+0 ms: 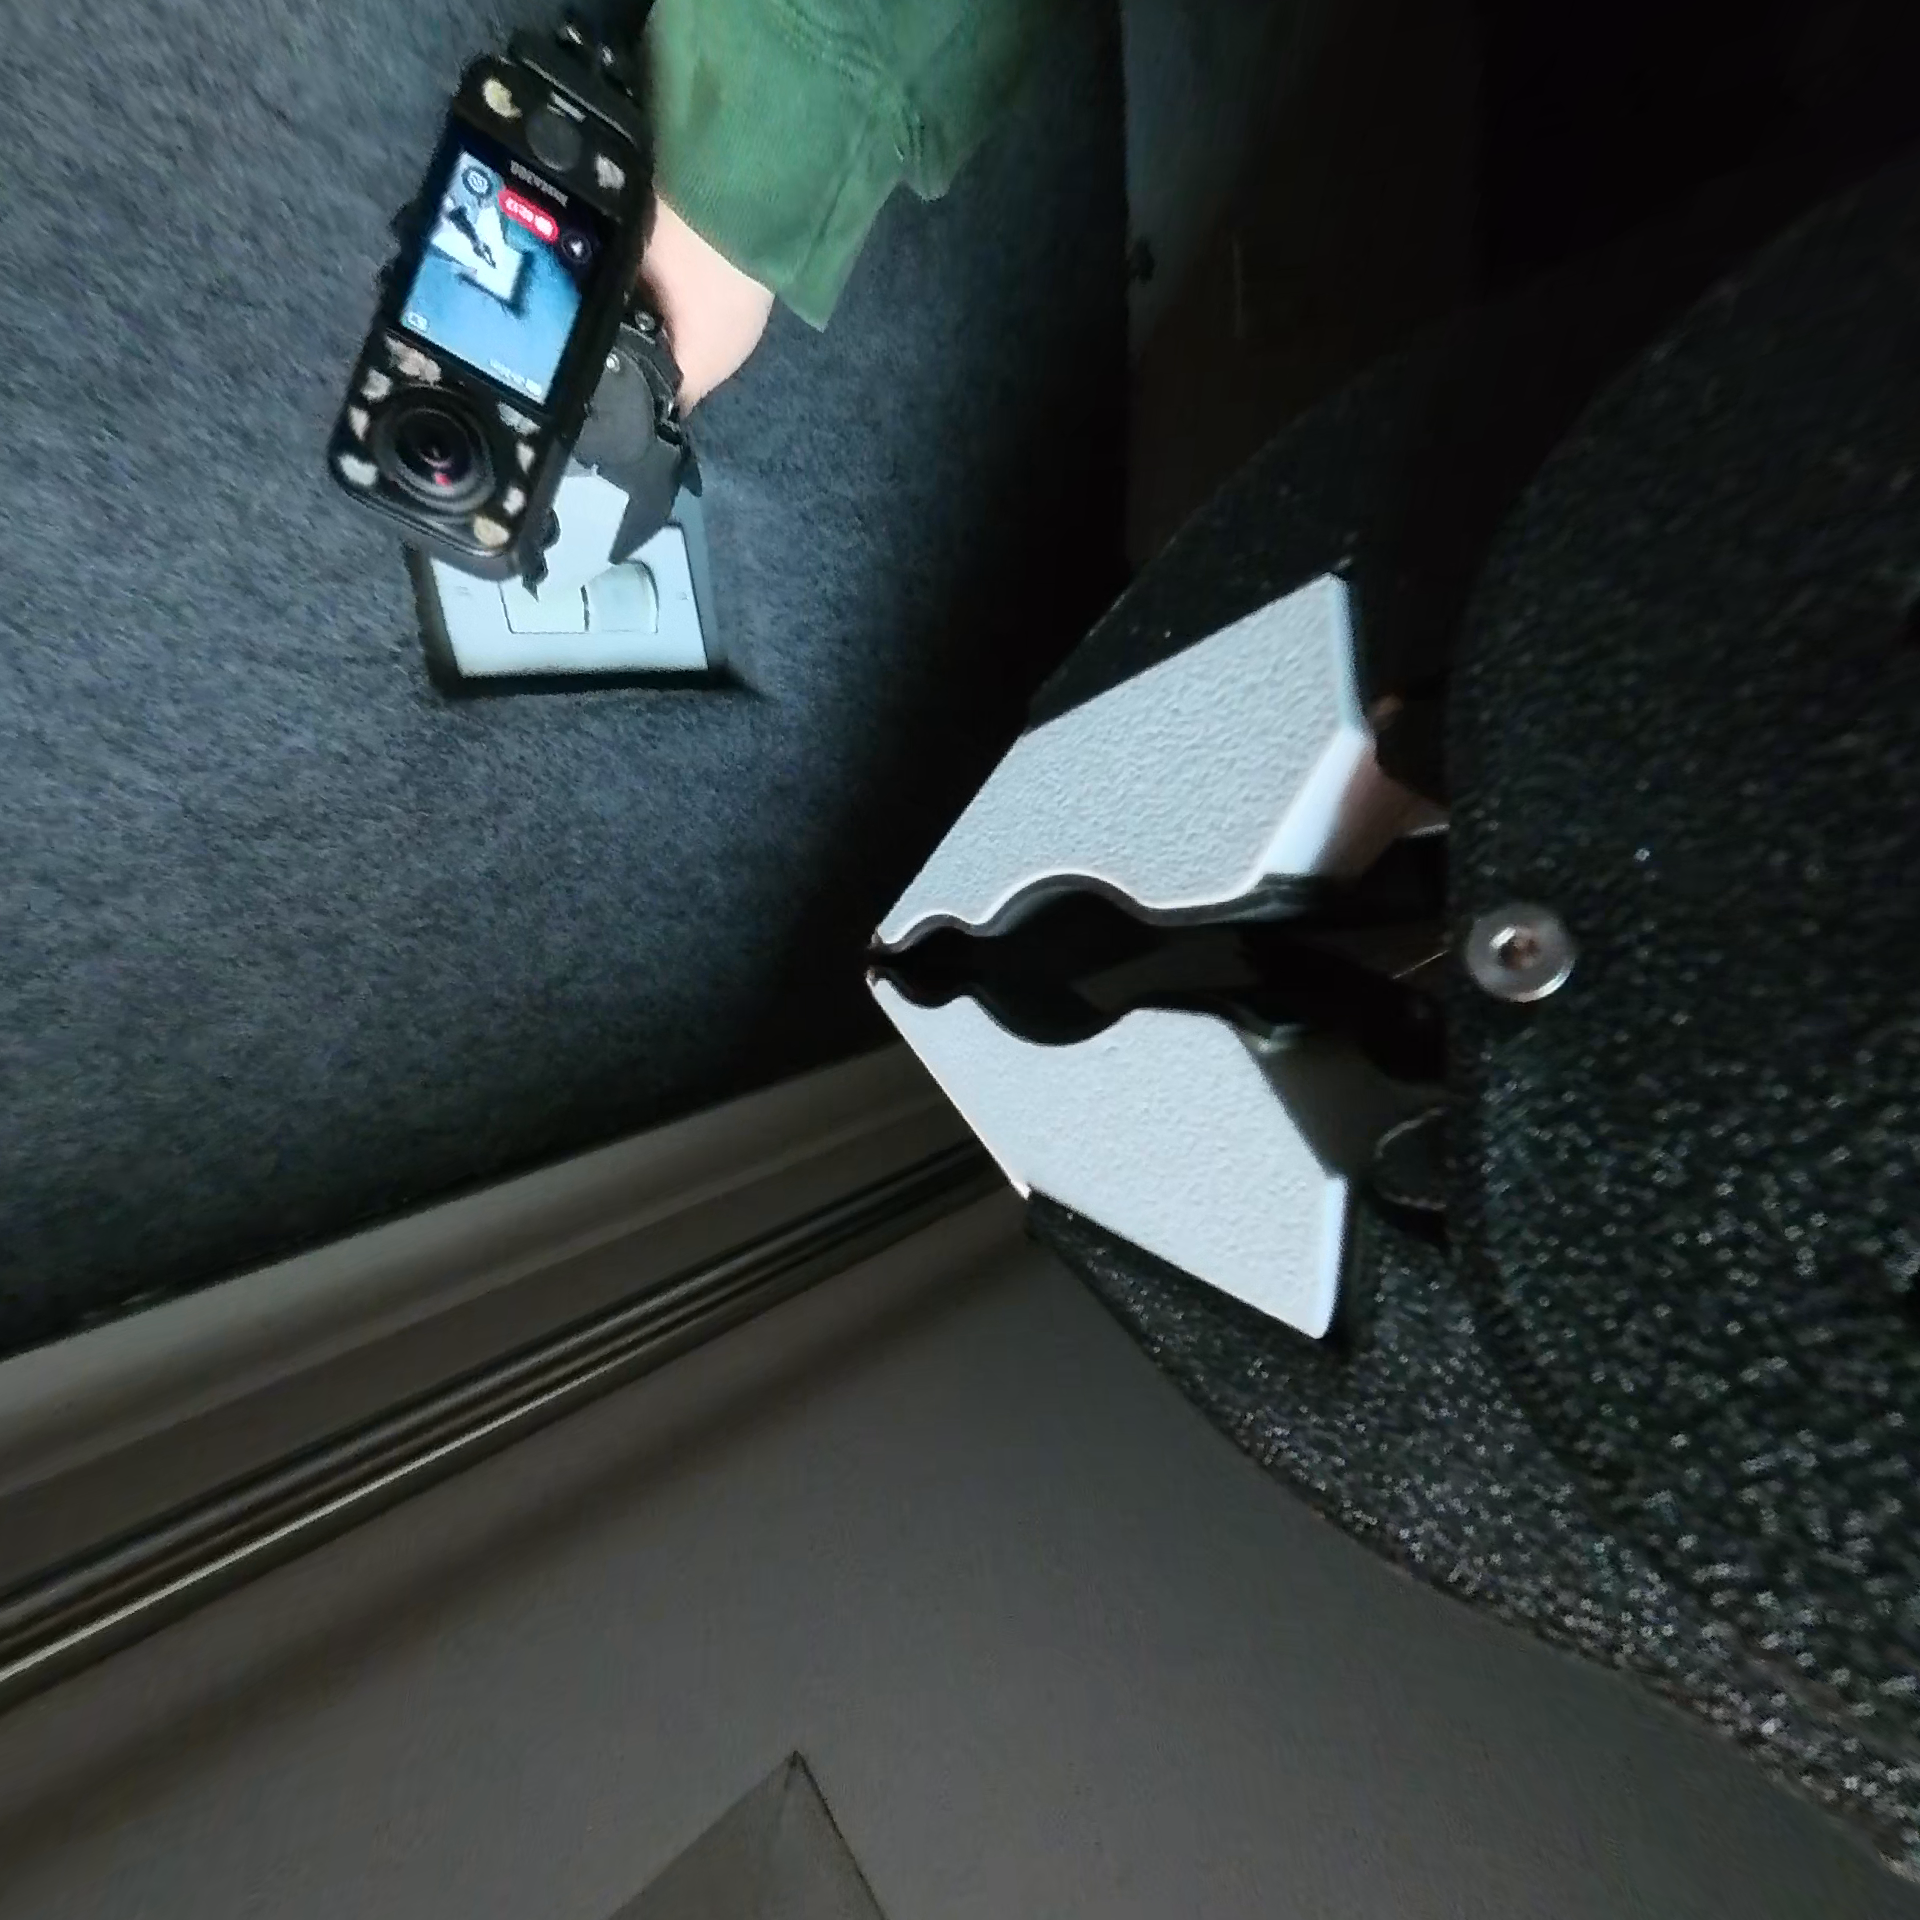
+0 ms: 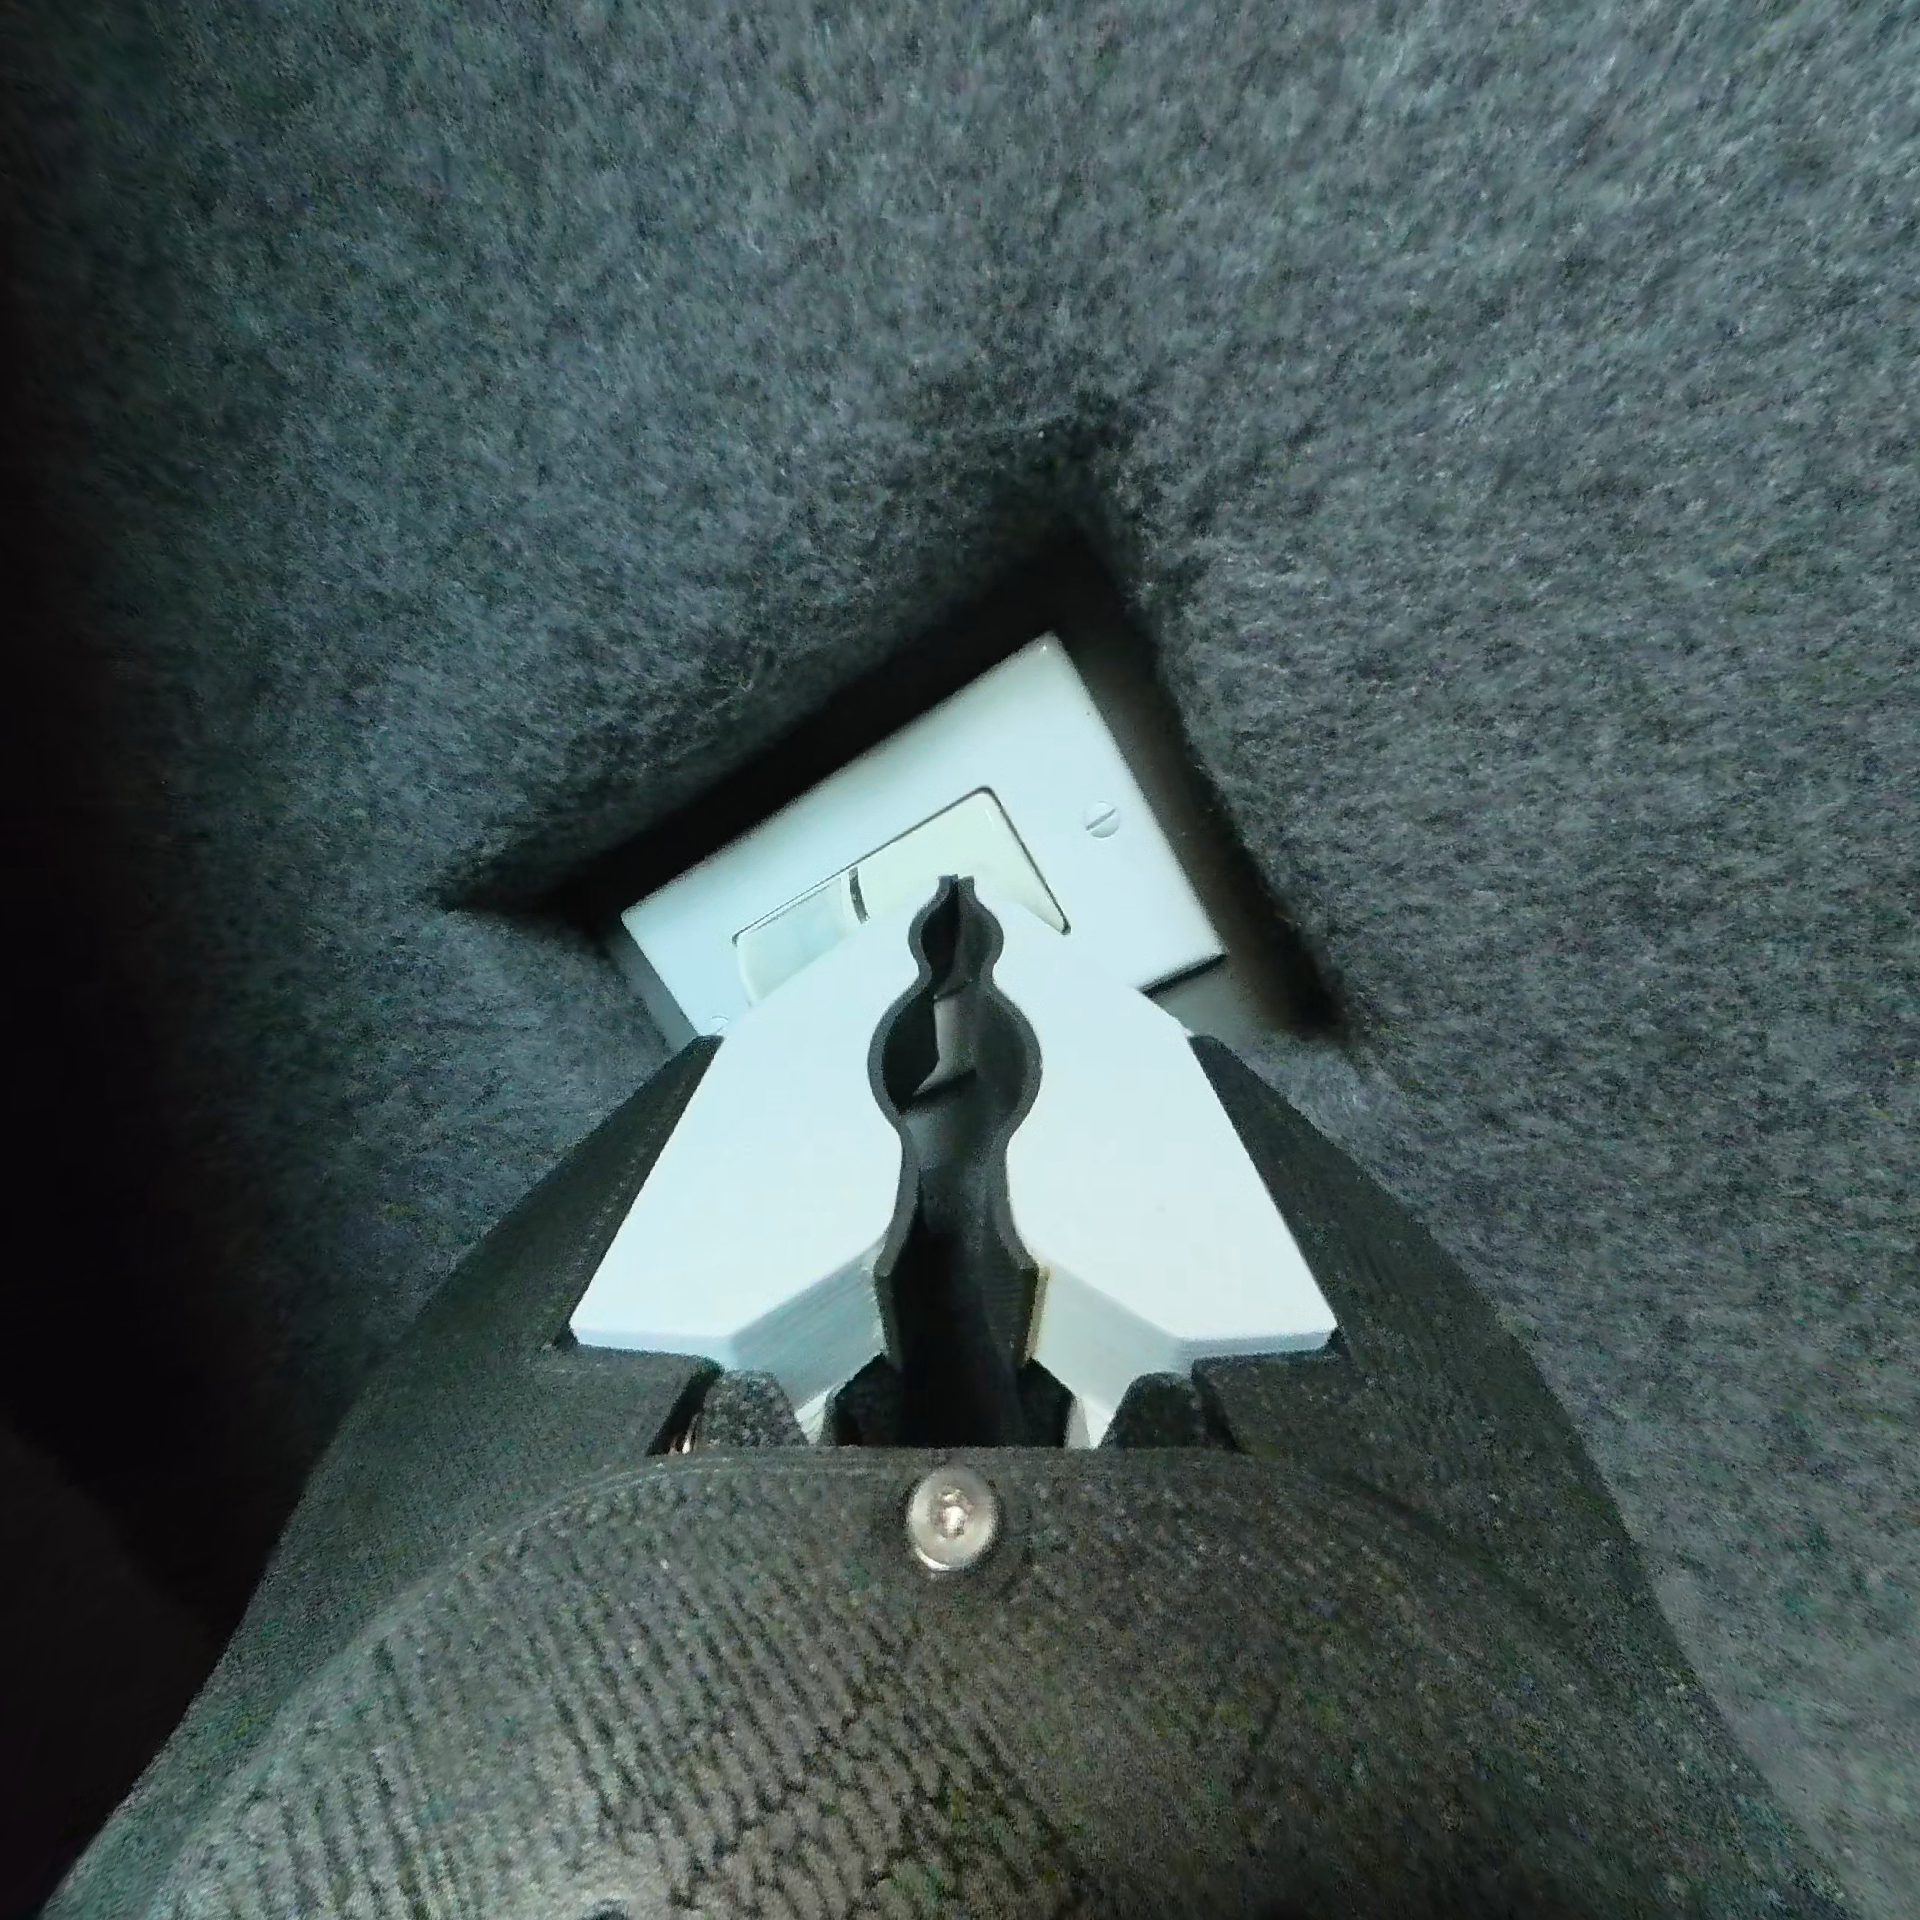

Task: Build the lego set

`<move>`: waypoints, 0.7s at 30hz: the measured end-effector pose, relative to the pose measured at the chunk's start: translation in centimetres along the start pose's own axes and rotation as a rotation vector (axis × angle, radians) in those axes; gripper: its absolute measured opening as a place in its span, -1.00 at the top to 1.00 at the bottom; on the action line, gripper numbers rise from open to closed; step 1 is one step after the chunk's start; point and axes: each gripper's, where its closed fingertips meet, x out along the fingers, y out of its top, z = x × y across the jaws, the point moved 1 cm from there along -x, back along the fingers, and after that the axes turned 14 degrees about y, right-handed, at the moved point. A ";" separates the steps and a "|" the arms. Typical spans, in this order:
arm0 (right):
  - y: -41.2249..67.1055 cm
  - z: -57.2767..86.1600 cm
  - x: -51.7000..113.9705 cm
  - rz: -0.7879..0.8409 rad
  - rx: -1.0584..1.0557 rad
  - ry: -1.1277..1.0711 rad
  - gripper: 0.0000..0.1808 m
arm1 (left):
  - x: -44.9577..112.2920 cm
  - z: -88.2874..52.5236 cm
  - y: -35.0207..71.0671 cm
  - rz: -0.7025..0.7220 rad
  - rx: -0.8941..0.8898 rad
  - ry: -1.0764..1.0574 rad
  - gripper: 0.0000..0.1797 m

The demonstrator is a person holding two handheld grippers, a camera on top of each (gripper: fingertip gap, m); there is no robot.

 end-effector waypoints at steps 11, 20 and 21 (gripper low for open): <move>-0.2 0.1 0.0 -0.013 0.028 0.017 1.00 | 0.1 -0.6 -0.4 -0.008 -0.016 0.008 1.00; -1.1 0.8 -1.0 -0.031 0.098 0.018 1.00 | 0.0 -0.2 -0.3 0.000 -0.017 -0.014 1.00; -1.2 0.8 -1.0 -0.033 0.098 0.019 1.00 | 0.0 -0.2 -0.2 0.000 -0.015 -0.016 1.00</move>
